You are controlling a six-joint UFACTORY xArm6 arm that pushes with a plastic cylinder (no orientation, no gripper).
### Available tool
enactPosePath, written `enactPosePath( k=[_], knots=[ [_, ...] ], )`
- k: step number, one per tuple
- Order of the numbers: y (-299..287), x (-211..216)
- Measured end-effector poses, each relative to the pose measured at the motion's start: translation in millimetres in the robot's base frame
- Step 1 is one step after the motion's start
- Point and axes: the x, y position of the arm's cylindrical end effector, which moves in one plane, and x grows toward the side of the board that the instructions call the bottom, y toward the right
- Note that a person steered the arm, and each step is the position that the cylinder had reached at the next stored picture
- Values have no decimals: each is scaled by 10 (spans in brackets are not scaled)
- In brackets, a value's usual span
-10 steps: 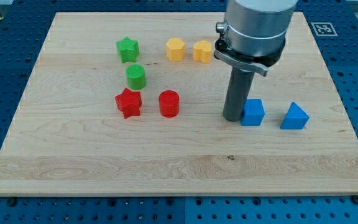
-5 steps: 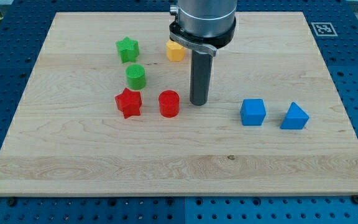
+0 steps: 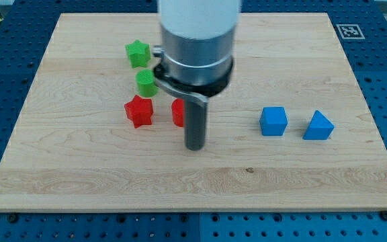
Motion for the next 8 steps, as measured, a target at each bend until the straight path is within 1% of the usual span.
enactPosePath(
  k=[1,3,4,6,7,8],
  knots=[
    [-55,-57],
    [-122,-400],
    [-140,-506],
    [-527,-807],
    [-393,-814],
    [-109,-814]
  ],
)
